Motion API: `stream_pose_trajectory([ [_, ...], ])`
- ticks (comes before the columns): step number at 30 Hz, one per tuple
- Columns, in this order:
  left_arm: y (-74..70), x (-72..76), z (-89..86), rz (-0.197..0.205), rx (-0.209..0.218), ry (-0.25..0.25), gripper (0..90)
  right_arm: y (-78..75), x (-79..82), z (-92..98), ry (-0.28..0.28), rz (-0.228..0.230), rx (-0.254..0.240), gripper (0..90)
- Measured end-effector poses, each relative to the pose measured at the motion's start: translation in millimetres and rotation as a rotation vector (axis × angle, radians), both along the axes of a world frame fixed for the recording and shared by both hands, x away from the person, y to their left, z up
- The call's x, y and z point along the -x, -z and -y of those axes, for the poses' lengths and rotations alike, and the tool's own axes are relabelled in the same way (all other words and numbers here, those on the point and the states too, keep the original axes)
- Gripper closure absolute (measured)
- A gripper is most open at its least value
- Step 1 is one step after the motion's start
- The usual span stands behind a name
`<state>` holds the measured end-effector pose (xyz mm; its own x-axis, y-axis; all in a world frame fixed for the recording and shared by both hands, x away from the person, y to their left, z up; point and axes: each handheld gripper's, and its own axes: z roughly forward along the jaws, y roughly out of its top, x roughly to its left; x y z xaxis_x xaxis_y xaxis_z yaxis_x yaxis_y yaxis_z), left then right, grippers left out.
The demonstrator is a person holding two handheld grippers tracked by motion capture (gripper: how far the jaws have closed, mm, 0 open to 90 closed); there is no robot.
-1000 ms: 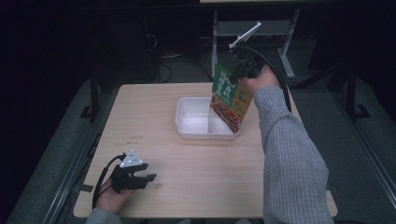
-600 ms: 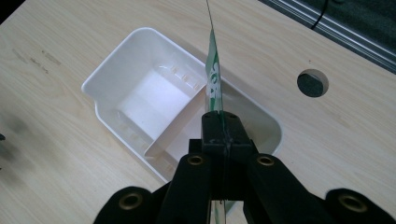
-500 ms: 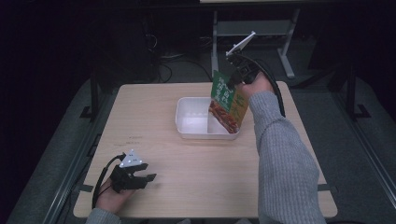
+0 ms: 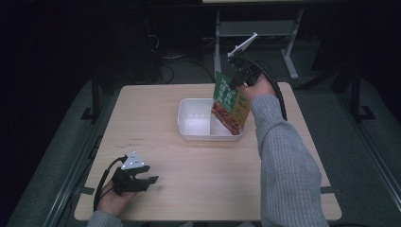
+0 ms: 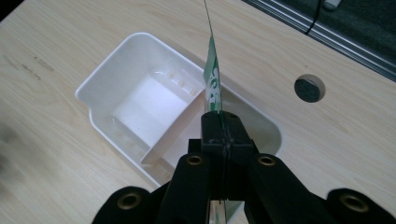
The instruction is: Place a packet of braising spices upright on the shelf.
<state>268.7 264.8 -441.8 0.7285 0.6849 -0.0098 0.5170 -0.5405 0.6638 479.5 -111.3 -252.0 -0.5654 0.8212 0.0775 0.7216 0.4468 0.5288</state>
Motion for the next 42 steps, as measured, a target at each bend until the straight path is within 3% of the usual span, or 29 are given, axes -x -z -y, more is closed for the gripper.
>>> stream_pose_trajectory([
  [13,0.2,0.4,1.0,0.0,-0.002,0.005,45.5,8.2,-2.4,-10.6,-0.017,-0.003,-0.045,89.2],
  [21,0.1,0.8,1.0,0.0,0.003,0.002,45.4,9.7,-4.1,-8.6,0.0,0.017,-0.032,88.1],
  [27,0.1,0.5,0.6,0.001,0.0,0.003,45.2,14.5,-4.3,1.2,0.025,0.025,-0.026,79.3],
  [33,0.1,0.6,1.4,0.002,0.0,0.005,45.1,11.2,-0.7,13.1,0.036,0.028,-0.051,71.6],
  [42,-0.3,0.7,1.1,0.007,0.002,-0.005,43.3,8.8,5.4,19.9,0.023,0.022,-0.064,67.1],
])
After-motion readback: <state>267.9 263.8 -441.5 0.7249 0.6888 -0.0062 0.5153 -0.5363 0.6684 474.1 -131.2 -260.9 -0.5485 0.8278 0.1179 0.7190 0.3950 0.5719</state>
